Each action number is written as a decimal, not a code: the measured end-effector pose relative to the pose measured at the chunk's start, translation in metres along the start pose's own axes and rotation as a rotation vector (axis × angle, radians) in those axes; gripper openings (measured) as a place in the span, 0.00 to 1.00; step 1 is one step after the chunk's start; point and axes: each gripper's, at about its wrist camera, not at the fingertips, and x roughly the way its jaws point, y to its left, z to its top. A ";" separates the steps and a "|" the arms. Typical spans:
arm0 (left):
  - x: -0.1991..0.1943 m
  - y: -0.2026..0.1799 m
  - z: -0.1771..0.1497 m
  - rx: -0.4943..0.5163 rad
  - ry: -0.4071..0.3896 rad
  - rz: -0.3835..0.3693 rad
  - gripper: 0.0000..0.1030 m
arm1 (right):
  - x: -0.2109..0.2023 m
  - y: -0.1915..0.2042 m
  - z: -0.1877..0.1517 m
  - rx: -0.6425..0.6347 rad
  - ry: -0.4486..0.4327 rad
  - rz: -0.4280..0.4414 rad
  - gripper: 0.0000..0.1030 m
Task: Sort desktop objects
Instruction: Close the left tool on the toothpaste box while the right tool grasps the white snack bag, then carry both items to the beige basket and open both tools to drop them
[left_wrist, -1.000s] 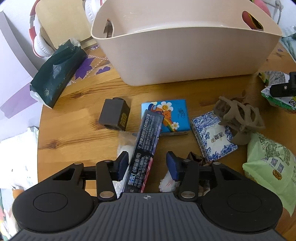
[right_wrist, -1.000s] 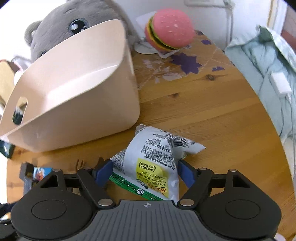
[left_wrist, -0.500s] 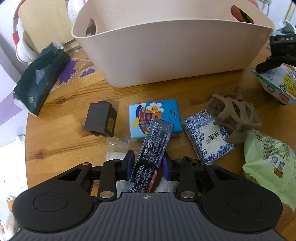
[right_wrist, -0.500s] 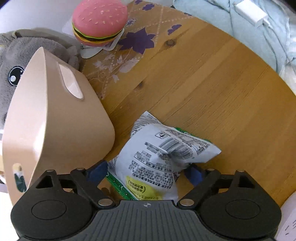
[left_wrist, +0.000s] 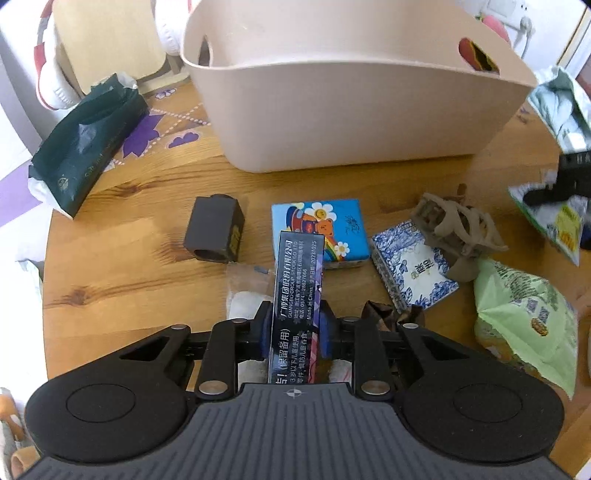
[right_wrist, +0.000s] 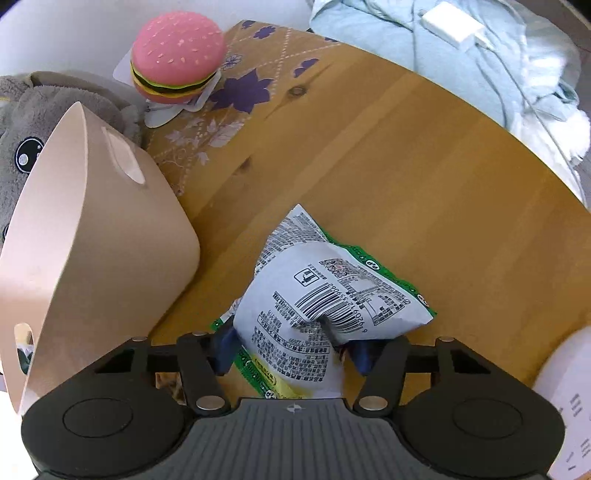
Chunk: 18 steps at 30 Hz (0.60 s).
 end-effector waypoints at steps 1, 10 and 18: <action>-0.004 0.001 0.000 -0.004 -0.008 -0.005 0.24 | -0.002 -0.002 -0.002 -0.004 -0.001 0.001 0.54; -0.039 0.012 -0.001 -0.072 -0.065 -0.032 0.24 | -0.047 0.003 -0.026 -0.100 -0.044 0.050 0.50; -0.079 0.021 0.025 -0.123 -0.181 -0.035 0.24 | -0.093 0.025 -0.031 -0.184 -0.135 0.154 0.50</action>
